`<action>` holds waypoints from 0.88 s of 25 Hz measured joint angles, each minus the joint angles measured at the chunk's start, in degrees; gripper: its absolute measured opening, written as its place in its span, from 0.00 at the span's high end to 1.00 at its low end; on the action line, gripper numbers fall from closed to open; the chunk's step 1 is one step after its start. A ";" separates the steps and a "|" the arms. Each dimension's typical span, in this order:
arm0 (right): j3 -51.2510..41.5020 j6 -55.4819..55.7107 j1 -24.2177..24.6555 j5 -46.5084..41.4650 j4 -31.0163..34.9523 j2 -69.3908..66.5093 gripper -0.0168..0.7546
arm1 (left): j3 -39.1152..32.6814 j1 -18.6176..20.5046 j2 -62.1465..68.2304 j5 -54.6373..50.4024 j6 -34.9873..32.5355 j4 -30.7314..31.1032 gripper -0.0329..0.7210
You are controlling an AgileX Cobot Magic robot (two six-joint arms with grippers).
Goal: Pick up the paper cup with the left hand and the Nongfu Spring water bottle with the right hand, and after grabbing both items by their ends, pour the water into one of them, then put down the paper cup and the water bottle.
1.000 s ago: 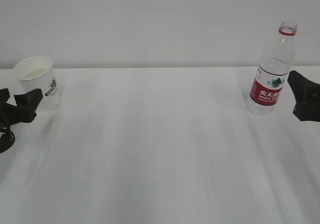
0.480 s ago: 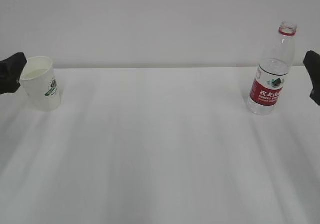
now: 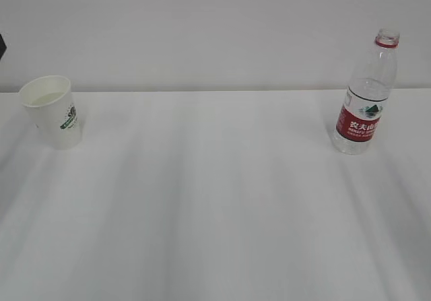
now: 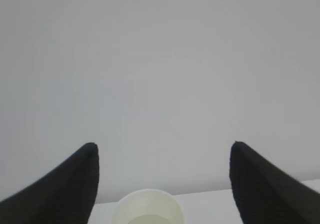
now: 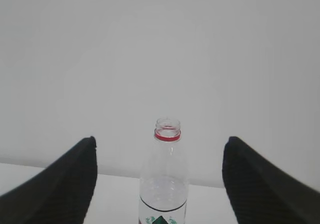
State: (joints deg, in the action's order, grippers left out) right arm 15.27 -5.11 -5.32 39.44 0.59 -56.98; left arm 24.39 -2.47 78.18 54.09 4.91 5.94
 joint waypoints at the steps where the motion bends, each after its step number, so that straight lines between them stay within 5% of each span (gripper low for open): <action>1: 0.00 -0.11 0.00 -0.81 0.00 0.97 0.22 | 0.00 0.00 -1.70 -1.27 -0.24 0.00 0.17; 22: 0.00 -0.92 0.00 -22.10 0.00 16.96 0.22 | -0.22 0.00 -30.01 -33.38 -3.12 1.61 0.18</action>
State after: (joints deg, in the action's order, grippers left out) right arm 15.27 -6.03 -5.32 17.34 0.59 -40.02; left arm 24.17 -2.47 48.17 20.70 1.80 7.55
